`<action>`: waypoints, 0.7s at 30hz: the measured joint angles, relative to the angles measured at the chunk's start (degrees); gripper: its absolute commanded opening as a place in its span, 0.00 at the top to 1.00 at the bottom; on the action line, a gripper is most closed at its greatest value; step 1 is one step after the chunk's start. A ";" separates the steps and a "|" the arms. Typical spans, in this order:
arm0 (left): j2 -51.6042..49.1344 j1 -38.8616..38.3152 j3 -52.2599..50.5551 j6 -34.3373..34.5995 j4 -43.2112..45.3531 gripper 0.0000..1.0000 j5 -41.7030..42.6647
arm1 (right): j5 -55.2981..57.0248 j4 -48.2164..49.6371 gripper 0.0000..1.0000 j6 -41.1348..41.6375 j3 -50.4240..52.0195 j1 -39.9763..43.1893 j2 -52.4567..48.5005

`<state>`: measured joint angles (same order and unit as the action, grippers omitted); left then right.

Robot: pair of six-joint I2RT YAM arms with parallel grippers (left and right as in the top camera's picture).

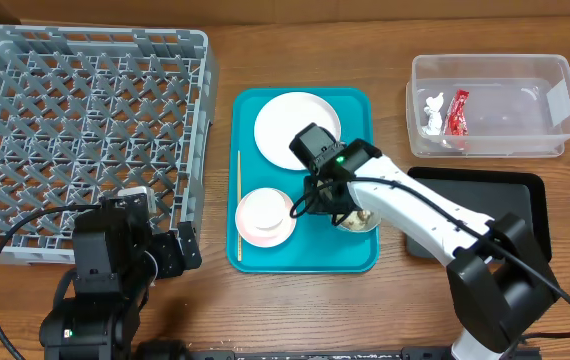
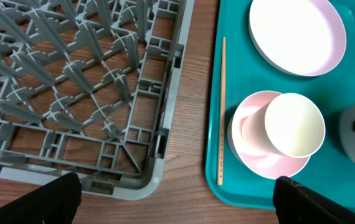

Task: Sort waste into correct bins and load items into the dishwasher
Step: 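Lift the rice bowl with right gripper toward the black tray, then tip the bowl over the black tray to dump the rice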

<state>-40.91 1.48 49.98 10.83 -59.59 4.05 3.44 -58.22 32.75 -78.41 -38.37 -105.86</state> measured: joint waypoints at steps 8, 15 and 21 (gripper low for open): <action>0.00 0.00 0.00 0.00 0.02 0.00 -0.02 | -0.33 -5.51 0.96 0.04 -5.92 7.19 6.95; 0.00 0.00 0.00 0.00 0.02 0.00 0.00 | -7.87 -7.96 0.96 -3.41 -6.38 19.43 11.04; 0.00 0.00 0.00 0.00 0.02 0.00 0.00 | -20.87 -5.16 0.96 -10.84 -1.88 31.65 11.06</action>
<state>-40.91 1.48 49.98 10.83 -59.57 4.05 -17.43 -63.37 21.91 -80.29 -6.72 -94.80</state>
